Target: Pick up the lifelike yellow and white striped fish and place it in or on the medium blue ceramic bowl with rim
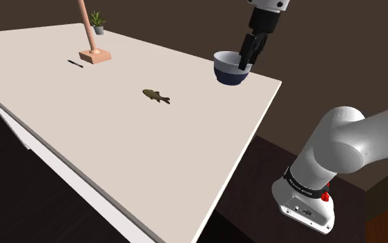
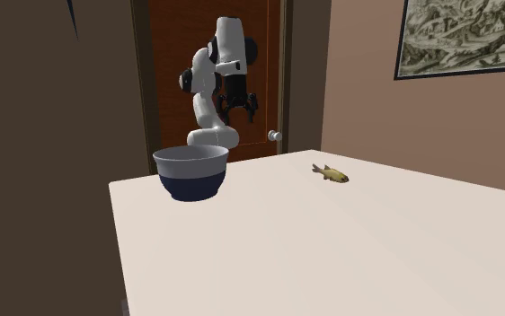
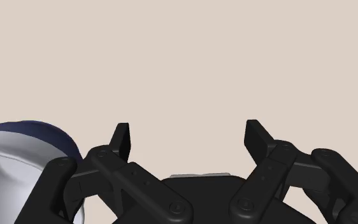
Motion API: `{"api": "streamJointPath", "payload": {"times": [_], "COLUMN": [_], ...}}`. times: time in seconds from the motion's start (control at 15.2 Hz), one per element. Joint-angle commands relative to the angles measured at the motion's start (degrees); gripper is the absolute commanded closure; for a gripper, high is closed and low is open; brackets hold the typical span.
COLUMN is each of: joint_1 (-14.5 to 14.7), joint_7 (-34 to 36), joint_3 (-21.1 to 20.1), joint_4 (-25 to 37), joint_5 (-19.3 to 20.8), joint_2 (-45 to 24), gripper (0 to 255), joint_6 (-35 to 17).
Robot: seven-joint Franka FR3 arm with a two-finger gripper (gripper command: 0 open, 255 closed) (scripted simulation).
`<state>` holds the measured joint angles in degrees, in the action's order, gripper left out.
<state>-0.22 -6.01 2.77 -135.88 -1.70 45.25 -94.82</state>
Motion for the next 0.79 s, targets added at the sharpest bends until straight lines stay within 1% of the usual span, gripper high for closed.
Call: {"api": "streamJointPath", "payload": {"times": [0.0,0.4,0.73], "joint_1": [0.00,1.39,2.06], "joint_7": [0.00,6.67,12.17], "joint_3": [0.00,-5.35,-9.29], "joint_4": [0.00,5.04,11.34], "joint_5": [0.00,-2.25,-2.69], "joint_2": [0.00,-11.57,-22.10], "gripper": [0,0,0], "joint_6": [0.00,-5.23,-8.33]}}
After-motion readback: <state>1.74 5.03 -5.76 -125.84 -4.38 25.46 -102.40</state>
